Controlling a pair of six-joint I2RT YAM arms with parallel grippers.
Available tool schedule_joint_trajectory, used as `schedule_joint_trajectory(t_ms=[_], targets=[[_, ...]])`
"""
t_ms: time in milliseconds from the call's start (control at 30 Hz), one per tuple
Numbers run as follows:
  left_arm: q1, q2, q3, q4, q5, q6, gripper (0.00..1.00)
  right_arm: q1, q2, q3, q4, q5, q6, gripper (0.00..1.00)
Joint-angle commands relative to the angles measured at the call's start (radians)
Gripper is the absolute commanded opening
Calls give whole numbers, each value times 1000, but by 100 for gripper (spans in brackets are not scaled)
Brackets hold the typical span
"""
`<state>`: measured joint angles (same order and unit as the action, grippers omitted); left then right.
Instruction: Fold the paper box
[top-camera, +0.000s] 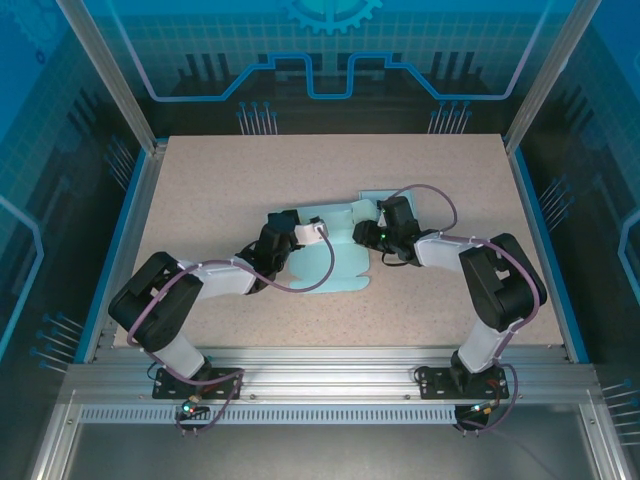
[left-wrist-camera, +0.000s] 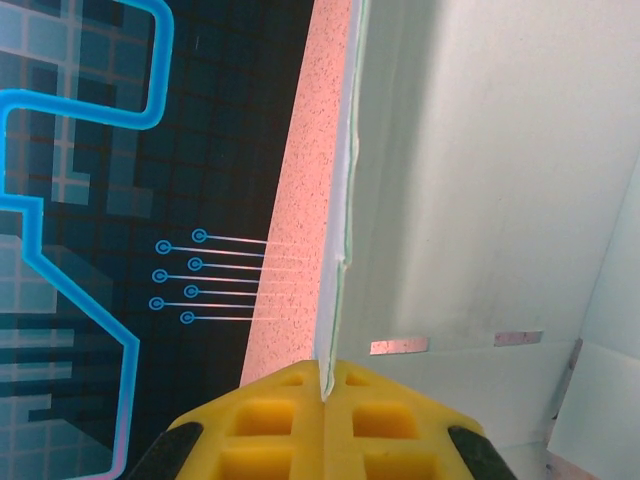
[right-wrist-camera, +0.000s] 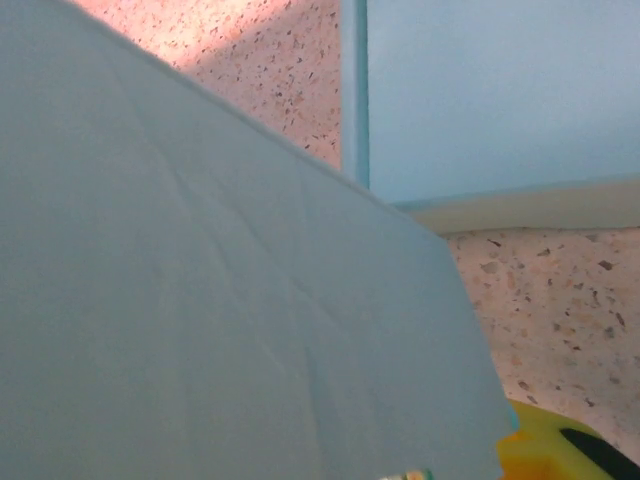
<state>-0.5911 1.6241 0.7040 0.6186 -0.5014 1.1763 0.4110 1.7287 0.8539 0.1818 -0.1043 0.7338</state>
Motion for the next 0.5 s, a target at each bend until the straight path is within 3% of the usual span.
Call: schedule_joint_trajectory(t_ms=[0,300,467], targets=[[-11,23,22,8,14,-33,0,-5,-18,-7,44,-34,15,40],[-20,56,59,-17,-6,-44,0,22,11,-9,82,-38,48,31],[-29,78,75,-29,-22,-33,0,35,27,-1,82,-30,62,39]])
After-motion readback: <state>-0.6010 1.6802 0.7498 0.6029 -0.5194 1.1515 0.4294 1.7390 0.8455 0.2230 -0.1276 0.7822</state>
